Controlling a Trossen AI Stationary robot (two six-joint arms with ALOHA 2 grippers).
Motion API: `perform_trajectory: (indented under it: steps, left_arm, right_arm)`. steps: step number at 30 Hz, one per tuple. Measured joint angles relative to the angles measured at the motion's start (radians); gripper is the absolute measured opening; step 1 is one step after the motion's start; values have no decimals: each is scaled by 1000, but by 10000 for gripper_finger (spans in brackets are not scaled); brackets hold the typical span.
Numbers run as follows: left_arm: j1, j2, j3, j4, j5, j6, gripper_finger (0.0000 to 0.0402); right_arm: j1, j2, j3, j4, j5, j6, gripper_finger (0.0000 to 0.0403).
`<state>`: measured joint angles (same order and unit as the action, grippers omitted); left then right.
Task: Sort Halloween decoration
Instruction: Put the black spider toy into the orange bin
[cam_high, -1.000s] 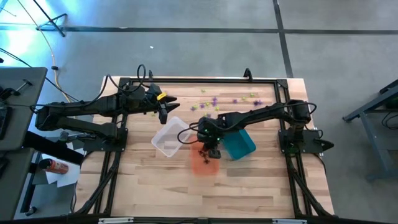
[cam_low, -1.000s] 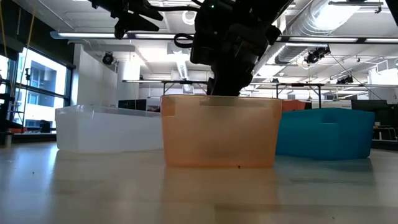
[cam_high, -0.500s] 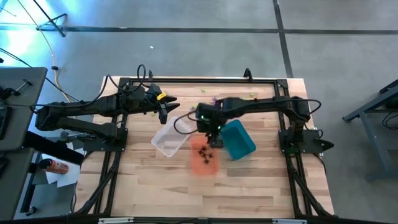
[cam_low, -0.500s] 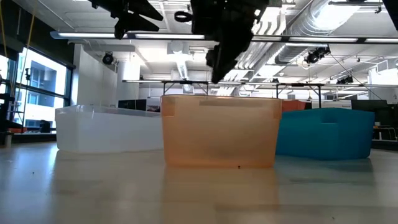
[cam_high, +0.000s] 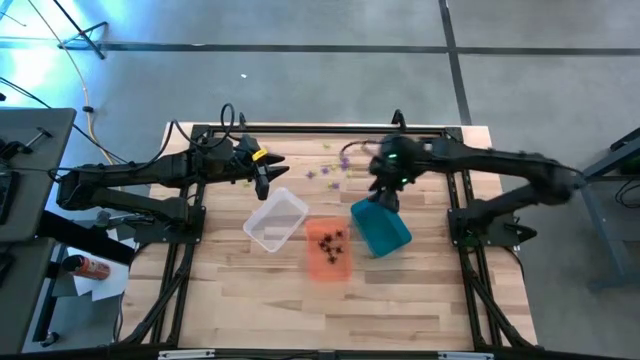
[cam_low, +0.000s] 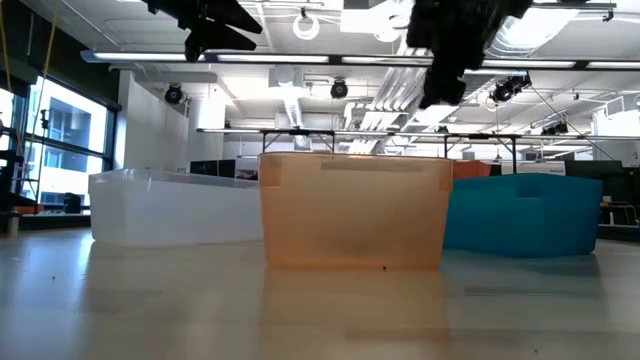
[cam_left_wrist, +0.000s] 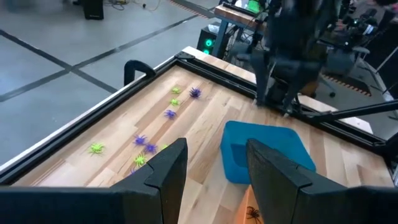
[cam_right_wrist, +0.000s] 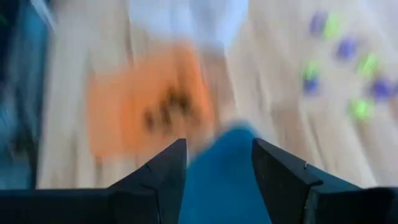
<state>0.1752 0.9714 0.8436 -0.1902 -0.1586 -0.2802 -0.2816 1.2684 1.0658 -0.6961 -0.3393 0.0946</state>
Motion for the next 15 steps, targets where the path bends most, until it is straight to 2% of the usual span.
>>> perform_trajectory:
  steps: [4, 7, 9, 11, 15]
  left_arm:
    - [0, 0, 0, 43, 31, 44, 152]
    - [1, 0, 0, 105, 103, 74, 152]
    - [1, 0, 0, 134, 124, 75, 152]
    - [2, 0, 0, 143, 124, 76, 152]
    - [2, 0, 0, 140, 124, 73, 152]
  right_arm:
    - [-12, -153, -155, 473, 1, 155, 177]
    - [-7, -188, -239, 852, 43, 209, 177]
    - [-2, -187, -270, 1033, 74, 214, 177]
    - [3, -181, -282, 1124, 101, 202, 177]
    - [3, -180, -283, 1126, 108, 178, 177]
